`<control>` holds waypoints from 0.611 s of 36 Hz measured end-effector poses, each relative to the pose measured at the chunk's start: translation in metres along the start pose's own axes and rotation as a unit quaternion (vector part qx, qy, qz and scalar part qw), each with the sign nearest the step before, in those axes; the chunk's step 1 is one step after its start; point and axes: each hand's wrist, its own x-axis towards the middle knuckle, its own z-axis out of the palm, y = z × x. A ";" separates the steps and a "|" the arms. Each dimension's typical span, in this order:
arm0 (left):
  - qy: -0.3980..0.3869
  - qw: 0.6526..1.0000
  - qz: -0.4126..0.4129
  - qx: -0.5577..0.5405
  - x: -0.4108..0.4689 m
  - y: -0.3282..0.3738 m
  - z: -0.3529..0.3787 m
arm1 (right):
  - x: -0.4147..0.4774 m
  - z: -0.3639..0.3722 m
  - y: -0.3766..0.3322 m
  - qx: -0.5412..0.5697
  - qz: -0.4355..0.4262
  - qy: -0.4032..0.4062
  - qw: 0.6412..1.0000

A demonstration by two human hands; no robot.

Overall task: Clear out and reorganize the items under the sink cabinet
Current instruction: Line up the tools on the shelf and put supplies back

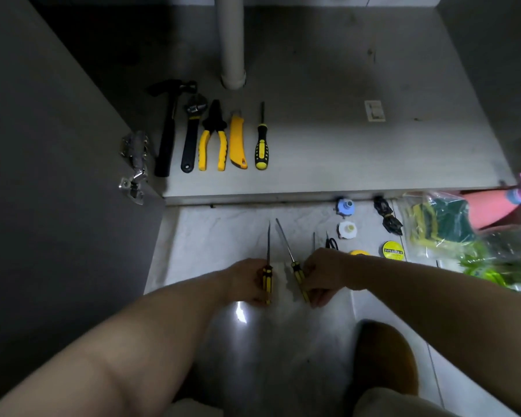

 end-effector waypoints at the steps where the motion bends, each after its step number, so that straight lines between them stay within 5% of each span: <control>1: -0.011 1.000 0.006 -0.006 -0.005 0.004 -0.005 | -0.009 -0.005 0.000 0.003 -0.031 -0.009 0.999; 7: 0.009 0.996 0.080 -0.045 -0.030 0.048 -0.030 | -0.047 -0.030 -0.017 0.030 -0.187 0.015 0.982; 13: 0.109 0.984 0.142 -0.012 -0.035 0.094 -0.040 | -0.058 -0.052 -0.046 0.071 -0.289 0.177 0.938; 18: 0.265 0.943 0.198 0.025 -0.020 0.127 -0.043 | -0.042 -0.074 -0.069 0.145 -0.295 0.335 0.883; 22: 0.376 0.898 0.211 0.090 -0.005 0.153 -0.048 | -0.028 -0.087 -0.086 0.194 -0.270 0.381 0.863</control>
